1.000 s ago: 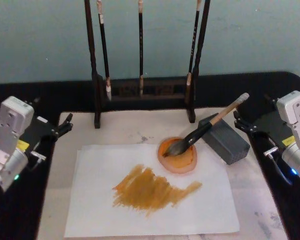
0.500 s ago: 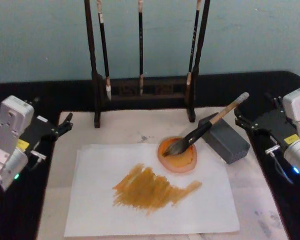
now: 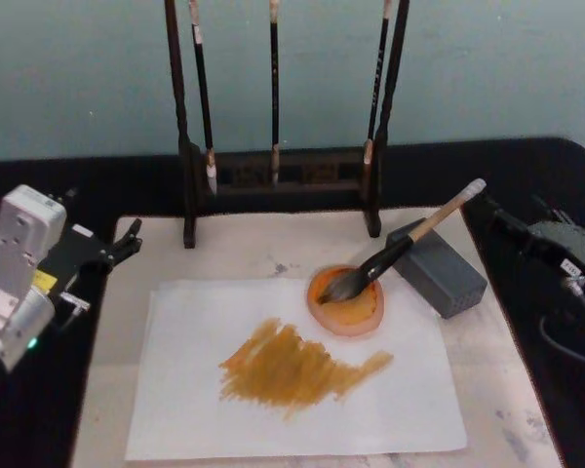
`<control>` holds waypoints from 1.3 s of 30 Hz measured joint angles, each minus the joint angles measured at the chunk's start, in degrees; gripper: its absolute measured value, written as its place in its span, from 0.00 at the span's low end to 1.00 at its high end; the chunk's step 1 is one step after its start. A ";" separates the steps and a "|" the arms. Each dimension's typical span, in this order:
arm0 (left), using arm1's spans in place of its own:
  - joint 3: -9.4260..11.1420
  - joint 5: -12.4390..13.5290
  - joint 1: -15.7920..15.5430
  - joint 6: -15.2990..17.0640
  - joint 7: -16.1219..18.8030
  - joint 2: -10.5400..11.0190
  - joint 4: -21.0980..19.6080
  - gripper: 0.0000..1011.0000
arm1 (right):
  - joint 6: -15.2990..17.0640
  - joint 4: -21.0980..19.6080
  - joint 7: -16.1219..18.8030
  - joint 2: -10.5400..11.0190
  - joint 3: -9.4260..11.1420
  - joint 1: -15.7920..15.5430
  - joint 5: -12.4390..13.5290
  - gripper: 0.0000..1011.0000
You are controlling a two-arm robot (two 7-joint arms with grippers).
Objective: Pick up the brush from the inkstone, write on the paper, then place the brush back to its original position.
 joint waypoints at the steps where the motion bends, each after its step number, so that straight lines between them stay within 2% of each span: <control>1: 0.00 0.00 0.00 0.00 0.00 0.00 0.00 1.00 | 0.00 0.00 0.00 0.00 0.00 0.00 0.00 0.99; 2: 0.00 0.00 0.00 0.00 0.00 0.00 0.00 1.00 | 2.67 -0.34 0.09 -0.88 1.32 -0.46 4.24 0.99; 3: 0.00 0.00 0.00 0.00 0.00 0.00 0.00 1.00 | 3.50 -0.39 0.01 -1.25 1.80 -0.56 5.62 0.99; 4: 0.00 0.00 0.00 0.00 0.00 0.00 0.00 1.00 | 5.91 -0.40 -0.40 -2.21 2.85 -0.62 9.47 0.99; 7: 0.00 0.00 0.00 0.00 0.00 0.00 0.00 1.00 | 9.22 0.16 -1.66 -3.64 4.03 -0.30 14.52 0.99; 8: 0.00 0.00 0.00 0.00 0.00 0.00 0.00 1.00 | 10.88 0.78 -2.61 -4.61 4.68 0.19 17.29 0.99; 9: 0.00 0.00 0.00 0.00 0.00 0.00 0.00 1.00 | 11.63 1.16 -3.05 -5.15 4.97 0.49 18.58 0.99; 10: 0.00 0.00 0.00 0.00 0.00 0.00 0.00 1.00 | 12.89 1.97 -3.86 -6.09 5.34 1.14 21.00 0.99; 14: 0.00 0.00 0.00 0.00 0.00 0.00 0.00 1.00 | 14.60 4.73 -5.19 -8.21 5.43 3.41 25.06 0.99; 16: 0.00 0.00 0.00 0.00 0.00 0.00 0.00 1.00 | 15.05 6.56 -5.51 -9.07 4.96 4.88 26.35 0.99; 22: 0.00 0.00 0.00 0.00 0.00 0.00 0.00 1.00 | 15.72 11.05 -5.95 -10.29 3.05 8.29 27.73 0.99; 27: 0.00 0.00 0.00 0.00 0.00 0.00 0.00 1.00 | 15.58 15.72 -5.90 -10.83 1.08 11.50 27.60 0.99; 29: 0.00 0.00 0.00 0.00 0.00 0.00 0.00 1.00 | 15.14 19.26 -5.12 -11.03 -0.34 13.90 26.94 0.99; 30: 0.00 0.00 0.00 0.00 0.00 0.00 0.00 1.00 | 15.14 19.26 -5.12 -11.03 -0.34 13.90 26.94 0.99; 35: 0.00 0.00 0.00 0.00 0.00 0.00 0.00 1.00 | 13.85 25.57 -2.64 -11.57 -2.83 18.60 25.85 0.99; 39: 0.00 0.00 0.00 0.00 0.00 0.00 0.00 1.00 | 13.21 28.69 -1.45 -11.95 -4.05 20.95 25.53 0.99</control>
